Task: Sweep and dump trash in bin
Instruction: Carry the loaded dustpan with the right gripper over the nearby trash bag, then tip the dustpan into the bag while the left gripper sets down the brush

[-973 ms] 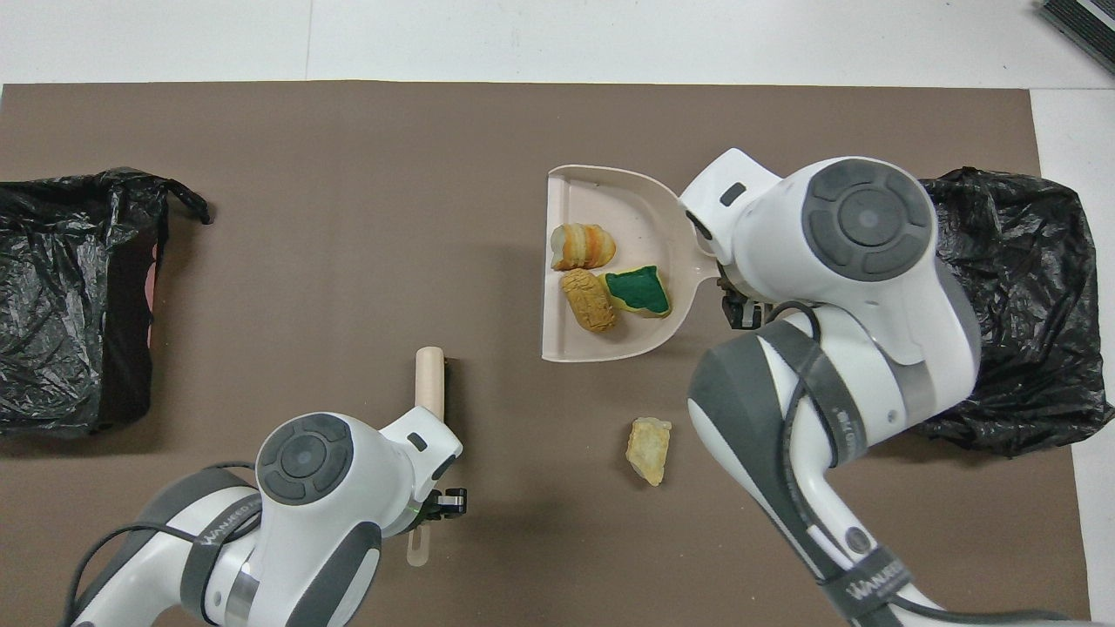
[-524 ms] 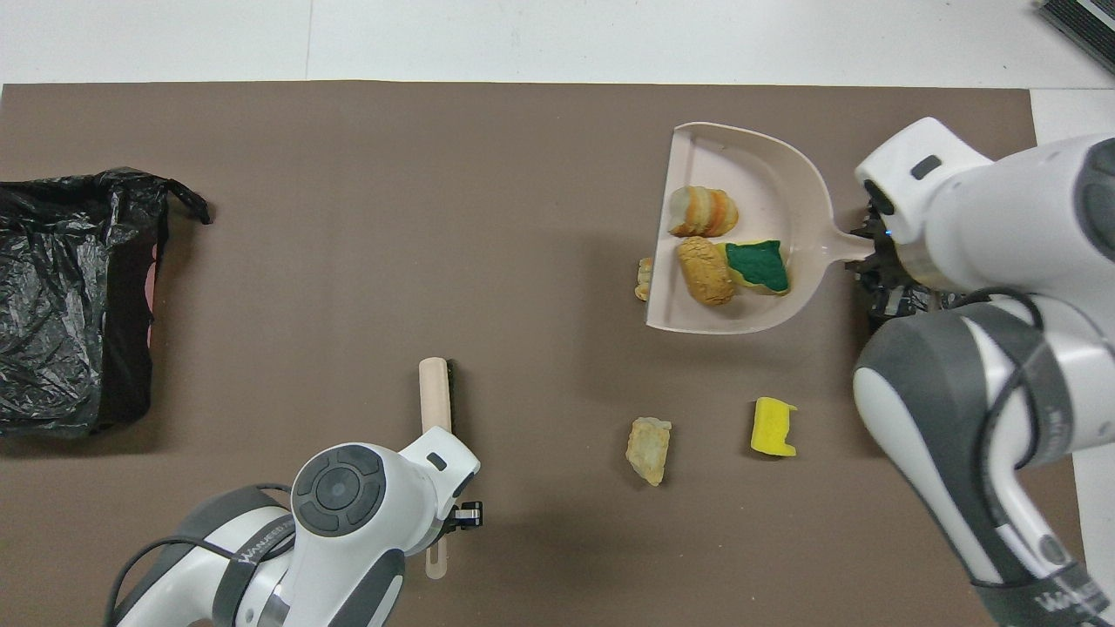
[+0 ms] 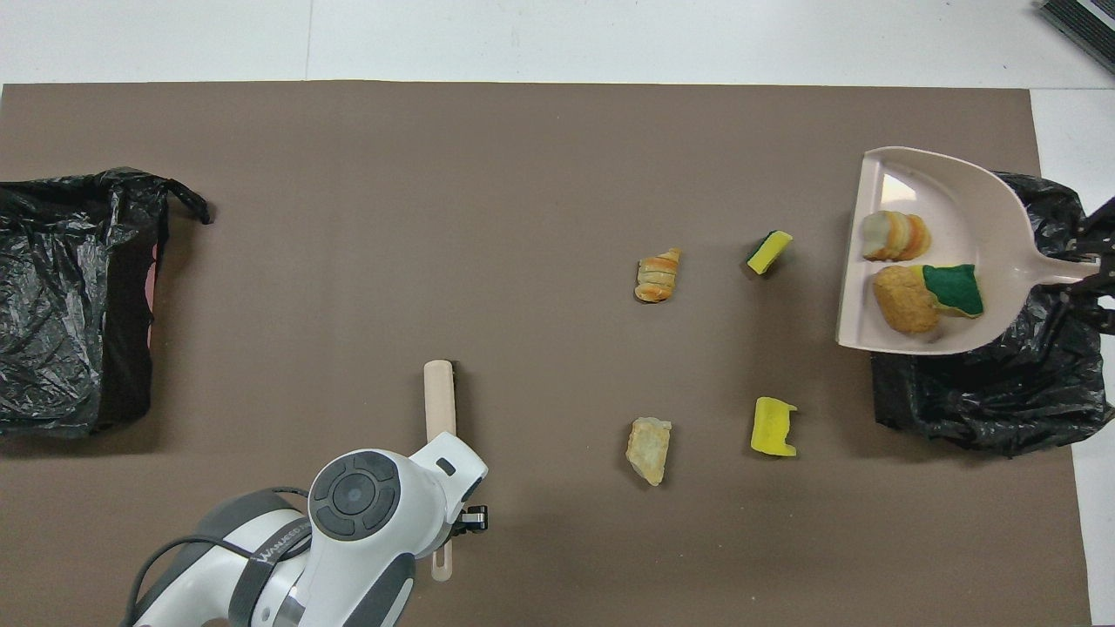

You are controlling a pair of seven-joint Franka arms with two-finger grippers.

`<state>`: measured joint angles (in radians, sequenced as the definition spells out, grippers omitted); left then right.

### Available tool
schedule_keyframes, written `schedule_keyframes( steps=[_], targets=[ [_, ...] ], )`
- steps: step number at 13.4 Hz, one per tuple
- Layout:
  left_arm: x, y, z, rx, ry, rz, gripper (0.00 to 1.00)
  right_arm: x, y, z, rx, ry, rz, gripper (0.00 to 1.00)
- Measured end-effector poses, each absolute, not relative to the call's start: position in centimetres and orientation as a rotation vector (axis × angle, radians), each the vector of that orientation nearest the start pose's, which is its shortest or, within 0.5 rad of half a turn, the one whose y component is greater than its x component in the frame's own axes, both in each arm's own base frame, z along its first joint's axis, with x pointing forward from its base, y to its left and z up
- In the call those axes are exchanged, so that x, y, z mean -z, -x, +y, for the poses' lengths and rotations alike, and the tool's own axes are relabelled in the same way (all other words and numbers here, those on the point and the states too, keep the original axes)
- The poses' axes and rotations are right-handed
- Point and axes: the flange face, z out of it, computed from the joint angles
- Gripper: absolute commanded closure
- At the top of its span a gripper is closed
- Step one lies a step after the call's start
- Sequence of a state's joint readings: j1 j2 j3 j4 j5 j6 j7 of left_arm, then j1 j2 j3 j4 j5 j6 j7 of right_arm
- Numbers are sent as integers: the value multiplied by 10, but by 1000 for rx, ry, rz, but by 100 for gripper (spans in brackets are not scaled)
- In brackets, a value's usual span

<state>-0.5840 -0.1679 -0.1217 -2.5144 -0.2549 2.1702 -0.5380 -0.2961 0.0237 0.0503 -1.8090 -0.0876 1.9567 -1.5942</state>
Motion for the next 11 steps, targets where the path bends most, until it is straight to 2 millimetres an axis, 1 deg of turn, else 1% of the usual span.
schedule_keyframes(
  steps=[1,2,3,4,5,7,9,11],
  targets=[
    [-328,-321,-285,-389,3159,-2,15,-532,-558,-170,-21,2551,-2097,100],
    [-327,-321,-285,-390,3159,-3,11,-532,-553,-186,-72,2565,-2107,100],
    [-327,-321,-285,-391,3158,-3,10,-532,-549,-197,-135,2580,-2121,100],
    [-327,-321,-285,-391,3158,-3,5,-531,-547,-202,-199,2591,-2140,100],
    [-327,-321,-285,-390,3158,-3,1,-531,-547,-205,-277,2609,-2165,100],
    [-327,-321,-285,-390,3158,-3,0,-531,-549,-204,-419,2643,-2222,100],
    [-328,-322,-284,-390,3160,-10,0,-529,-551,-200,-553,2735,-2201,100],
    [-332,-331,-279,-373,3175,-43,0,-525,-555,-187,-672,2785,-2223,100]
  ],
)
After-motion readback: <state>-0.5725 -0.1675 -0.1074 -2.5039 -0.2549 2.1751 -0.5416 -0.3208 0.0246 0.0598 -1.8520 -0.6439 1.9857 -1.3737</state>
